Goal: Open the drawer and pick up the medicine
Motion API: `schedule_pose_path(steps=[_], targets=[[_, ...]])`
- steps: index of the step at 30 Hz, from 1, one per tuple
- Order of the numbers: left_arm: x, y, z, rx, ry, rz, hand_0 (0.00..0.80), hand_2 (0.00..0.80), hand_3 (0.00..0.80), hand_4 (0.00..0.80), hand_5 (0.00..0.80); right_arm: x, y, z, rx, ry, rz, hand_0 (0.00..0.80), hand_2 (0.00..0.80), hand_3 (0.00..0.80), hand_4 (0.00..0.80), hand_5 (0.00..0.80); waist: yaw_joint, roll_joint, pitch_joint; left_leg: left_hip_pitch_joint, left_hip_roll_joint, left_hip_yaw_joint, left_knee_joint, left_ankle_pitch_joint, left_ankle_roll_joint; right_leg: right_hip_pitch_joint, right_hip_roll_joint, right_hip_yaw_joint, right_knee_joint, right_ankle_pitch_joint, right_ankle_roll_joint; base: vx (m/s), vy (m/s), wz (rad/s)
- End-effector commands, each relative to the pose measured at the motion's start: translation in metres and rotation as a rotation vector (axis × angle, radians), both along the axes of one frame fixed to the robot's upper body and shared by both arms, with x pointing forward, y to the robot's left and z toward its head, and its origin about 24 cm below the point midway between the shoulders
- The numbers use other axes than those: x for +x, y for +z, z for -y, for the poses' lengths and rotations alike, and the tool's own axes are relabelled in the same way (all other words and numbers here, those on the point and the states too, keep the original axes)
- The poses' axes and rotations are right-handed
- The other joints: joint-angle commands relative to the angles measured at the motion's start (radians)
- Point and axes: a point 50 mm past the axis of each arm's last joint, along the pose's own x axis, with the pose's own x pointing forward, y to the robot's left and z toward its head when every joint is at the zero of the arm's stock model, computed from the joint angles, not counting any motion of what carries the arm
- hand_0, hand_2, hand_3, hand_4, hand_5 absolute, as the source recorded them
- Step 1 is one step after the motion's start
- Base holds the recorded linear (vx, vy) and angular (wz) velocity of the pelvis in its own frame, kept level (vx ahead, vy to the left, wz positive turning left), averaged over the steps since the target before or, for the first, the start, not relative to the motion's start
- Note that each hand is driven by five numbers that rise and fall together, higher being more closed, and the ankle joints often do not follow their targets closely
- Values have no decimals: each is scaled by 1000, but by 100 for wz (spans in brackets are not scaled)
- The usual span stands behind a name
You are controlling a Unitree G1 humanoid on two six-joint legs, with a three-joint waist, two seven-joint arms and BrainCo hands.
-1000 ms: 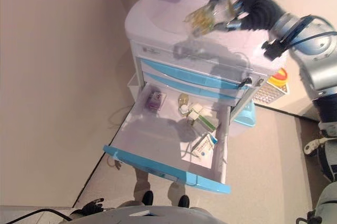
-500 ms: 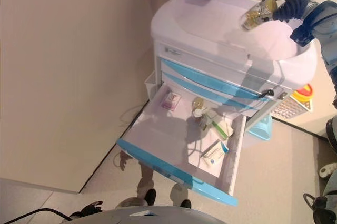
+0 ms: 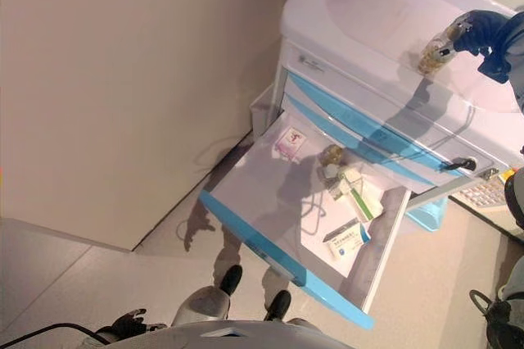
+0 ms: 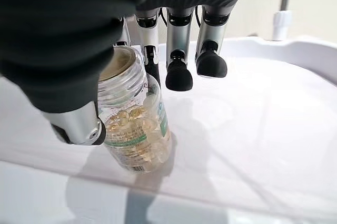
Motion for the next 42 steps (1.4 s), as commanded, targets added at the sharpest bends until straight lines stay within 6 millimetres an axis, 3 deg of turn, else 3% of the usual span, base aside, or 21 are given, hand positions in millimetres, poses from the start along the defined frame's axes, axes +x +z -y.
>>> schedule_pose_path(steps=[1,7,8,9,10,17,30,42], targets=[[3,8,-15,36,-8,36,0,0,0,0,0,-9,41,0,-74,-35,57,800,800,800,800,800,10,-24,4,6,-31,20,-5,-91,20,12,-8,33,76,-52,49,-1,-4,8],[11,11,-15,37,-28,70,0,0,0,0,0,-7,35,1,-73,-41,37,800,800,800,800,800,13,-23,21,0,-28,17,-6,-87,19,3,-8,31,80,-50,50,-3,-6,2],[12,11,-15,37,-29,74,0,0,0,0,0,-7,35,1,-72,-41,34,709,709,709,709,709,13,-22,22,-1,-27,19,-7,-86,18,2,-8,30,80,-49,50,0,0,0],[13,12,-15,37,-31,76,0,0,0,0,0,-7,34,1,-73,-41,33,251,251,251,251,251,13,-22,24,-1,-27,20,-7,-86,18,2,-8,30,80,-49,51,0,0,0],[14,12,-14,38,-33,79,0,0,0,0,0,-7,34,0,-74,-37,34,0,0,0,0,0,14,-22,26,-3,-26,21,-6,-85,17,1,-8,30,81,-49,50,0,0,0],[18,14,-16,45,-36,87,0,0,0,0,0,-5,37,-3,-81,-26,86,0,0,0,0,0,11,-22,35,-3,-23,26,-6,-85,16,-2,-7,32,82,-47,51,0,0,0],[9,11,-15,40,-29,61,0,0,0,0,0,-11,65,-7,-109,-6,356,0,0,0,0,0,6,-22,17,14,-21,39,-4,-98,16,10,-8,42,74,-41,59,6,3,-4],[9,10,-15,45,-40,41,0,0,0,0,0,-12,67,-18,130,131,520,0,0,0,0,0,-17,-15,-3,31,-18,62,-5,-109,16,17,-9,54,73,-41,66,-8,-5,-3]])
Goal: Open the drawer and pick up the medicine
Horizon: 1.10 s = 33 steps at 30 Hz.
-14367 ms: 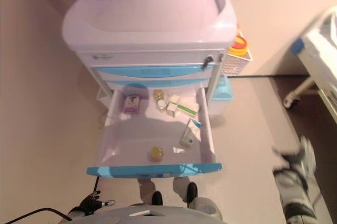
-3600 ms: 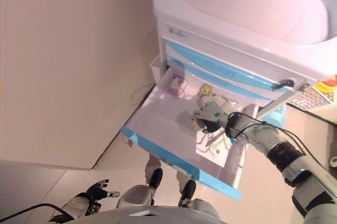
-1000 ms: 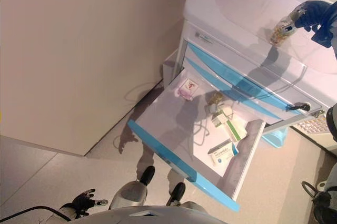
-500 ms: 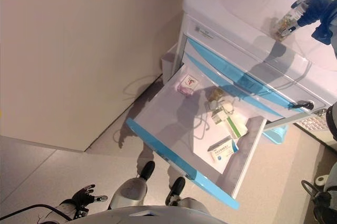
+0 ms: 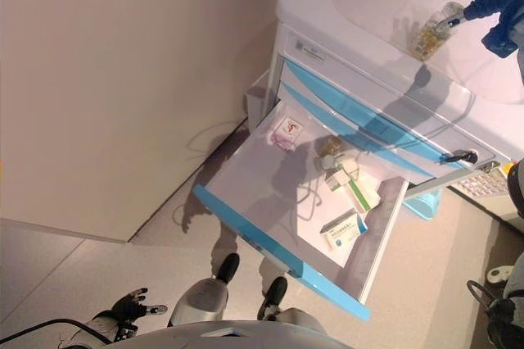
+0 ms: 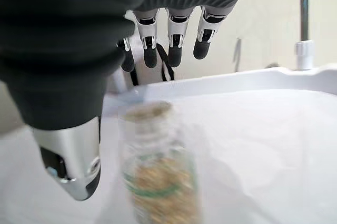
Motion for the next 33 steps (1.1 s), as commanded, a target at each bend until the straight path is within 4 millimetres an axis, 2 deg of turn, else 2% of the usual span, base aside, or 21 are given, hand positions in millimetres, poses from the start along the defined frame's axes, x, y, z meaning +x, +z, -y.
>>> schedule_pose_path(steps=[1,5,8,12,15,17,19,22,23,25,26,27,29,33], targets=[[-16,1,-13,42,-8,-59,0,0,0,0,0,-13,35,-6,45,75,190,0,0,0,0,0,-14,-5,-45,28,-20,39,-4,-114,16,25,-9,15,74,-44,67,-29,-13,-6],[-19,-1,-11,44,-23,-79,0,0,0,0,0,-19,39,-3,217,129,326,0,0,0,0,0,-31,2,-60,37,-18,53,-4,-121,17,30,-9,24,76,-47,68,-38,-11,-7],[-20,-3,-8,40,-48,-99,0,0,0,0,0,-29,45,6,403,154,523,0,0,0,0,0,-50,13,-76,49,-17,69,-2,-133,19,31,-10,37,81,-52,70,-25,-7,-10],[-21,-6,-2,29,-99,-133,0,0,0,0,0,-50,48,28,586,130,817,0,0,0,0,0,-72,35,-96,68,-16,93,2,-152,22,36,-11,58,84,-55,75,-13,-10,-16],[-19,-9,5,15,-139,-152,0,0,0,0,0,-65,37,49,722,59,1008,0,0,0,0,0,-93,58,-109,82,-14,109,1,-160,23,40,-10,80,81,-54,79,-17,-5,-26],[-14,-10,12,0,-166,-152,0,0,0,0,0,-75,22,63,787,-26,1126,0,0,0,0,0,-114,77,-114,88,-14,121,0,-164,24,39,-10,96,78,-51,83,-51,-5,-24],[-7,-10,17,-8,-190,-144,0,0,0,0,0,-81,0,70,772,-116,1185,0,0,0,0,0,-132,89,-116,91,-12,134,0,-167,25,36,-10,111,76,-47,85,-71,-13,-26],[6,-9,24,-26,-228,-121,0,0,0,0,0,-85,-47,81,790,-290,1167,0,0,0,0,0,-167,106,-114,93,-8,155,-1,-169,25,25,-9,137,73,-41,89,-81,-21,-32],[10,-9,27,-34,-246,-117,0,0,0,0,0,-85,-66,84,812,-339,1144,0,0,0,0,0,-177,111,-113,93,-6,163,-2,-169,25,22,-9,145,72,-39,91,-71,-8,-37],[17,-9,34,-63,-270,-113,0,0,0,0,0,-86,-119,82,818,-409,1026,0,0,0,0,0,-206,126,-111,93,-2,181,-4,-170,24,13,-7,167,70,-34,91,-72,0,-39],[22,-9,40,-79,-320,-122,0,0,0,0,0,-84,-150,76,804,-447,920,0,0,0,0,0,-227,135,-107,90,2,194,-5,-169,24,6,-6,179,69,-31,91,-67,2,-42],[23,-9,43,-83,-346,-126,0,0,0,0,0,-85,-168,69,783,-457,868,0,0,0,0,0,-234,138,-106,88,4,201,-6,-168,24,0,-5,186,70,-29,90,-83,12,-50],[28,-10,55,-88,-457,-141,0,0,0,0,0,-87,-231,35,721,-465,633,0,0,0,0,0,-280,157,-85,74,11,228,-5,-156,27,-28,-1,218,84,-22,87,-119,33,-63],[51,-2,69,-79,-598,-115,0,0,0,0,0,-109,-298,14,608,-428,300,0,0,0,0,0,-345,181,-38,54,17,263,2,-158,34,-78,3,261,117,-29,85,-110,61,-42]])
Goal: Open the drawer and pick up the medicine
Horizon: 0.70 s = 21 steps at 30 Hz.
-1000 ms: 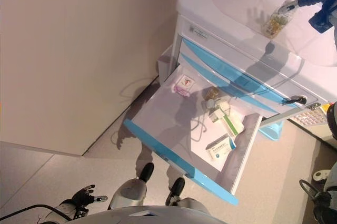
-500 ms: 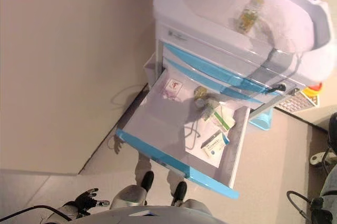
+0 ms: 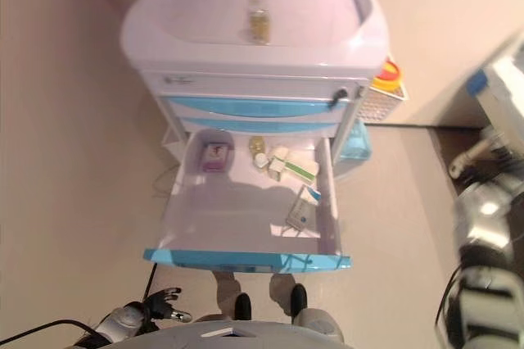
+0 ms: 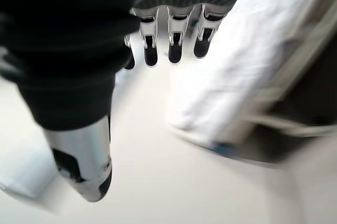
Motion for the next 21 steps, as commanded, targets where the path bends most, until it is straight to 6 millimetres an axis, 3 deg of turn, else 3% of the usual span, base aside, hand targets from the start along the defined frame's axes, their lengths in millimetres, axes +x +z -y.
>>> schedule_pose_path(steps=[1,4,10,15,19,21], targets=[[23,6,9,10,-104,2,0,0,0,0,0,13,9,-11,-125,147,-32,0,0,0,0,0,-25,17,66,-15,-2,-25,22,-111,5,-24,-6,22,124,-94,71,-141,58,-28],[56,25,19,-5,-169,71,0,0,0,0,0,-6,-34,-19,-100,202,-230,0,0,0,0,0,-51,27,124,-52,-5,-4,50,-111,11,-62,-7,30,149,-94,67,-148,39,-29],[105,76,27,-71,-272,203,0,0,0,0,0,-37,-86,-37,-48,264,-483,0,0,0,0,0,-56,45,216,-116,-19,3,100,-108,22,-110,-15,22,180,-86,64,-91,31,-7],[140,120,28,-82,-298,388,0,0,0,0,0,-40,-96,-49,-87,364,-562,0,0,0,0,0,-59,57,282,-188,-36,11,182,-123,30,-157,-27,22,216,-89,55,-57,71,1],[187,198,12,-61,-286,601,0,0,0,0,0,-29,-90,-55,-137,457,-580,0,0,0,0,0,-66,57,355,-272,-48,31,295,-156,43,-231,-40,33,280,-95,41,-44,97,0],[202,226,5,-44,-263,663,0,0,0,0,0,-26,-88,-56,-156,489,-585,0,0,0,0,0,-75,52,363,-308,-50,46,334,-170,48,-269,-45,42,304,-97,40,14,106,2]])
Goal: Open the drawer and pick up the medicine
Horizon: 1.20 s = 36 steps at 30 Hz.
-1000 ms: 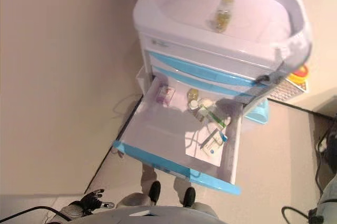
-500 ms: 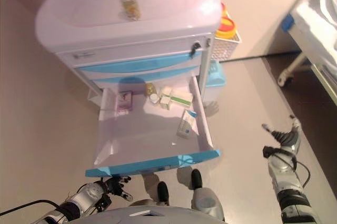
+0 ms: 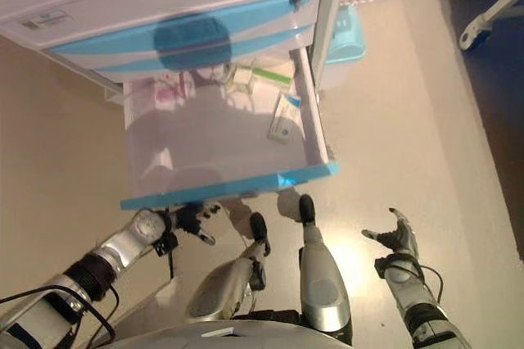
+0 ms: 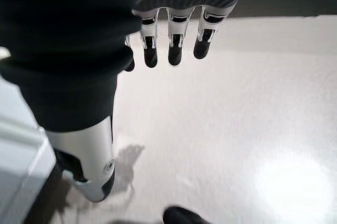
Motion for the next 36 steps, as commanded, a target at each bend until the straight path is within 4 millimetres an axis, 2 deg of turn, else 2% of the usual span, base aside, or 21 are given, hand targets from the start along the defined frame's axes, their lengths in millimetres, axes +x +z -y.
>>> schedule_pose_path(steps=[1,5,7,12,13,14,17,19,20,22,25,27,29,30,31,33,34,35,36], targets=[[43,83,-22,-48,100,243,0,0,0,0,0,-2,8,12,-71,81,-19,0,0,0,0,0,-30,-5,-23,-152,-31,1,282,-189,33,-101,-36,-2,253,-144,42,24,113,-7],[69,134,-51,-6,233,367,0,0,0,0,0,2,12,9,-83,147,-26,0,0,0,0,0,-62,-15,-23,-214,-28,34,339,-212,40,-177,-31,33,292,-145,44,42,143,-21],[81,168,-69,-9,351,455,0,0,0,0,0,4,13,7,-92,184,-32,0,0,0,0,0,-86,-24,-23,-245,-24,55,368,-227,43,-219,-27,57,308,-142,46,39,155,-18],[88,235,-103,-26,580,661,0,0,0,0,0,3,10,2,-111,242,-66,0,0,0,0,0,-125,-41,-23,-293,-13,90,418,-252,42,-286,-19,97,327,-130,55,39,127,-23],[85,245,-111,-23,632,714,0,0,0,0,0,2,9,1,-107,243,-69,0,0,0,0,0,-130,-44,-23,-294,-11,94,421,-257,43,-291,-17,106,328,-129,57,125,131,-15],[83,255,-120,-28,701,781,0,0,0,0,0,-1,5,0,-104,246,-78,0,0,0,0,0,-134,-40,-23,-277,-9,82,427,-292,40,-278,-10,113,336,-156,63,127,119,-17],[75,281,-136,-11,869,973,0,0,0,0,0,-1,1,-9,-89,265,-79,0,0,0,0,0,-147,-53,-23,-273,-5,89,429,-304,42,-278,-3,129,331,-152,67,60,57,-26],[76,285,-136,-9,905,1016,0,0,0,0,0,2,0,-15,-79,276,-75,0,0,0,0,0,-153,-63,-23,-264,-2,90,424,-308,41,-272,1,137,323,-146,70,-20,-10,-24],[76,286,-135,-10,918,1039,0,0,0,0,0,4,1,-16,-76,279,-71,0,0,0,0,0,-156,-75,-23,-272,-3,106,417,-281,43,-279,-2,142,308,-115,68,-76,-47,-17],[79,279,-130,1,915,1051,0,0,0,0,0,5,0,-20,-72,291,-68,0,0,0,0,0,-155,-81,-23,-254,-4,102,403,-281,43,-266,1,146,299,-111,72,-41,-26,-5],[86,264,-119,-99,868,1025,0,0,0,0,0,6,-1,-25,-50,290,-61,0,0,0,0,0,-148,-85,-23,-226,-5,96,381,-278,43,-244,5,149,288,-108,75,-4,-32,1],[93,233,-99,-260,769,969,0,0,0,0,0,7,-2,-31,-7,281,-47,0,0,0,0,0,-130,-83,-23,-182,-6,82,354,-276,42,-201,1,140,276,-113,77,-1,-105,0],[93,191,-78,-434,687,889,0,0,0,0,0,6,-4,-36,41,270,-39,0,0,0,0,0,-107,-76,-24,-137,-9,63,325,-268,40,-152,-5,125,265,-119,76,10,-112,2],[87,162,-67,-507,654,836,0,0,0,0,0,3,-7,-37,65,255,-44,0,0,0,0,0,-92,-71,-38,-116,-13,50,307,-262,38,-125,-11,116,257,-125,75,40,-102,4],[83,146,-62,-553,637,797,0,0,0,0,0,1,-8,-38,84,249,-48,0,0,0,0,0,-83,-69,-48,-104,-16,41,297,-259,36,-108,-15,109,250,-128,73,74,-115,6],[63,88,-41,-672,599,672,0,0,0,0,0,-7,-15,-40,183,210,-62,0,0,0,0,0,-51,-61,-82,-62,-26,7,256,-242,31,-50,-22,84,231,-138,69,59,-132,7],[59,80,-38,-675,594,658,0,0,0,0,0,-9,-16,-40,192,203,-67,0,0,0,0,0,-48,-60,-88,-55,-28,2,250,-239,30,-42,-23,81,228,-139,69,136,-210,17],[27,21,-19,-726,584,510,0,0,0,0,0,-23,-26,-39,315,149,-101,0,0,0,0,0,-9,-55,-136,-1,-37,-39,196,-217,20,28,-21,55,191,-145,66,140,-163,24],[21,14,-16,-726,585,492,0,0,0,0,0,-26,-28,-39,330,141,-107,0,0,0,0,0,-6,-54,-145,6,-37,-45,183,-209,18,37,-20,49,182,-143,64,128,-151,27]])
